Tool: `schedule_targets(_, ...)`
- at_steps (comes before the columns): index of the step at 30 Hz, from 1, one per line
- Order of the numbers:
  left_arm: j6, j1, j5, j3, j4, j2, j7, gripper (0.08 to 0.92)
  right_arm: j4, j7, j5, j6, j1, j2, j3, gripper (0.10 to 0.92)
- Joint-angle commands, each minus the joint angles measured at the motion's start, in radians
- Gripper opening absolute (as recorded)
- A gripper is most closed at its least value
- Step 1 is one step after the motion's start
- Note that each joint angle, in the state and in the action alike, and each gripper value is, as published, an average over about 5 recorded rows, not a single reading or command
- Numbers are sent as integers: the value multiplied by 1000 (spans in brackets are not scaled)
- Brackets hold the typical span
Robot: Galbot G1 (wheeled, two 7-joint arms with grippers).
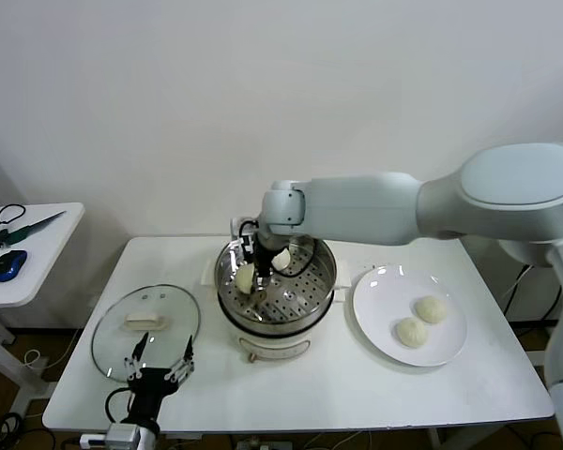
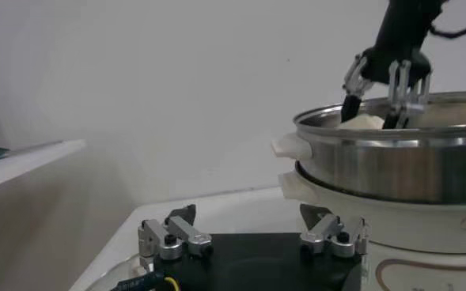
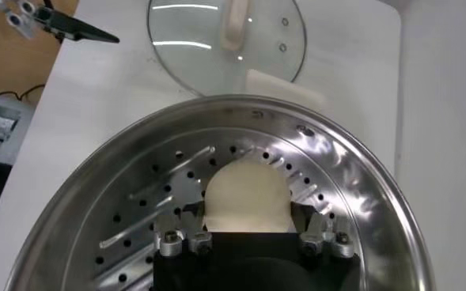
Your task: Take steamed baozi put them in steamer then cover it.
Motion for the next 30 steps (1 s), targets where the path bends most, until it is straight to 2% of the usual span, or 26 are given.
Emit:
schedule_targets(1, 0, 0, -1, -1, -1, 0, 0, 823, -47, 30, -8, -12, -54, 42, 9, 772)
schedule_targets(6, 0, 1, 1, 1, -4, -4, -1, 823, -30, 33, -24, -4, -33, 13, 29, 819)
schedule_targets(11, -1, 8, 5, 2, -9, -8, -1, 823, 70, -86, -35, 77, 115, -99, -14, 823)
schedule_targets(19, 0, 3, 9, 8, -10, -16, 1, 823, 336, -346, -81, 227, 468, -483, -239, 823)
schedule_targets(22, 2, -1, 11, 10, -8, -21, 2, 823, 421, -358, -140, 239, 541, -631, -336, 823)
schedule_targets(25, 4, -2, 14, 13, -8, -24, 3, 823, 476, -343, -260, 237, 562, -776, -439, 823)
schedule_targets(30, 3, 2, 17, 14, -7, -24, 3, 823, 498, -274, -423, 203, 447, -948, -475, 823)
